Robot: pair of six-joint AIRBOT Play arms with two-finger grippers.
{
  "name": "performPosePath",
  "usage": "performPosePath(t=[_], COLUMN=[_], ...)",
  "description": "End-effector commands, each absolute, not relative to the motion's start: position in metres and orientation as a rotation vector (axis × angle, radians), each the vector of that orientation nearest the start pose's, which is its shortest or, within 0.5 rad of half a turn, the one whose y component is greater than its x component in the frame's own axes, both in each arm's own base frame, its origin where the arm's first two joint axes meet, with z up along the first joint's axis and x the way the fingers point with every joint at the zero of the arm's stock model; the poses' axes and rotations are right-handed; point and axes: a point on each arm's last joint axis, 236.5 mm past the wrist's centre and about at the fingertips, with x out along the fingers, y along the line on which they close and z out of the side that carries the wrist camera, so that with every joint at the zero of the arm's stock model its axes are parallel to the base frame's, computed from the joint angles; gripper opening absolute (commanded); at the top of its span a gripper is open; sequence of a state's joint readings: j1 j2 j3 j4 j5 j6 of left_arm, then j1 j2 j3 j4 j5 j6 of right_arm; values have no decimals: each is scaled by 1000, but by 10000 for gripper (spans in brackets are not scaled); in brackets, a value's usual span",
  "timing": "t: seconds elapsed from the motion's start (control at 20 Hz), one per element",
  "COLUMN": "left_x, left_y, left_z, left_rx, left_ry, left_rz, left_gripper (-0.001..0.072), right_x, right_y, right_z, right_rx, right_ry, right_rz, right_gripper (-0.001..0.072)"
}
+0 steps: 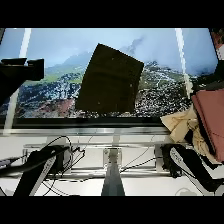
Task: Fold the clothes and pants, and hang the long-sleeved shirts on hangers.
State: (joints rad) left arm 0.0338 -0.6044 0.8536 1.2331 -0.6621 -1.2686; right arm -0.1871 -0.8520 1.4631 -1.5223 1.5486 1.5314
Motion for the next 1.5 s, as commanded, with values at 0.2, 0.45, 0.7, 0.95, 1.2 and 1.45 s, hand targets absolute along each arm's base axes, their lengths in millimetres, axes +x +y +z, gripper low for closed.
performPosePath(t=[0.2, 0.45, 0.7, 0.95, 1.2, 1.45], left_x=[349, 349, 349, 347, 336, 333], left_y=[-36, -36, -37, -39, -39, -38], left_z=[211, 211, 212, 209, 183, 180], left_rx=[-14, -14, -20, -26, 14, 22], left_ry=[378, 378, 377, 393, 506, 525], left_rz=[-174, -174, -177, -183, -196, -197], left_gripper=[695, 695, 695, 695, 695, 695], right_x=[286, 326, 348, 342, 314, 263], right_y=[-42, -56, -58, -18, -19, 86], right_z=[232, 270, 301, 293, 156, 6], right_rx=[74, -43, -49, 152, 50, 559], right_ry=[934, 704, 542, 583, 1072, 1460], right_rz=[-110, -115, -121, -5, 69, 363], right_gripper=[28, 28, 28, 28, 27, 63])
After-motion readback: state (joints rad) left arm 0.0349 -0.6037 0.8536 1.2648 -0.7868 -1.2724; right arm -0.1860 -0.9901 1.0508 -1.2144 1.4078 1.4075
